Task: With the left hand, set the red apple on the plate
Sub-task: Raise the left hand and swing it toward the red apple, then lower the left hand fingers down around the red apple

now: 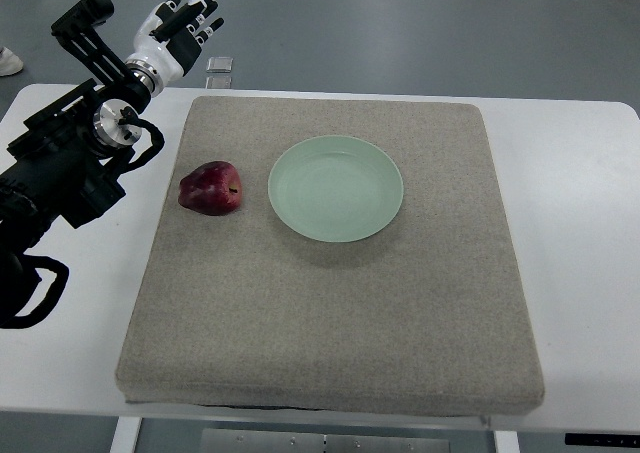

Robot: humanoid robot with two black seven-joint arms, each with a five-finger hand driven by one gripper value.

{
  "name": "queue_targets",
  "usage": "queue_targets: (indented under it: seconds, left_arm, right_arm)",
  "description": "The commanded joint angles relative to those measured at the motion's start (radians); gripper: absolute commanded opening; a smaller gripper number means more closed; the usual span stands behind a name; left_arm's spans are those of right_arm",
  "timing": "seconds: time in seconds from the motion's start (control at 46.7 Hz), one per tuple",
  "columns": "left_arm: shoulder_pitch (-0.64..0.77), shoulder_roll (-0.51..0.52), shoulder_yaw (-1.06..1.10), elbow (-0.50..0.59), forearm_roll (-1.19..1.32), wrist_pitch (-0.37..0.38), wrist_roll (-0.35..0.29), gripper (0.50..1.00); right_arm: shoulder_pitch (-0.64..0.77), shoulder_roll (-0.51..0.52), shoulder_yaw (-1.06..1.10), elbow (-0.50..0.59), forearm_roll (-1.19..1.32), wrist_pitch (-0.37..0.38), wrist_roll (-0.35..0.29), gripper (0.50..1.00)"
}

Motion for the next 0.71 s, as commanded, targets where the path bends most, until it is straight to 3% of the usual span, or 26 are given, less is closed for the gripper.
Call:
queue_targets:
  seconds: [0.0, 0.321, 0.471, 0.685]
  left_arm:
    - [0.003, 0.021, 0.001, -0.034, 0.099, 0.004, 0.002, 0.992]
    - [-0.019, 0.118, 0.018, -0.182, 0.498, 0.004, 0.009, 0.992]
    - [-0.060, 0.233, 0.134, -0.330, 0.581, 0.005, 0.016, 0.992]
    - [-0.180, 0.454, 0.421, -0.655, 0.595, -0.003, 0.014, 0.992]
  right_arm:
    - [0.000, 0.000, 0.000, 0.000, 0.000, 0.000, 0.000, 0.932]
    - [0.000, 0.000, 0.000, 0.000, 0.000, 0.000, 0.000, 0.930]
    - [0.000, 0.000, 0.000, 0.000, 0.000, 0.000, 0.000, 0.930]
    - [0.000, 0.000, 0.000, 0.000, 0.000, 0.000, 0.000, 0.930]
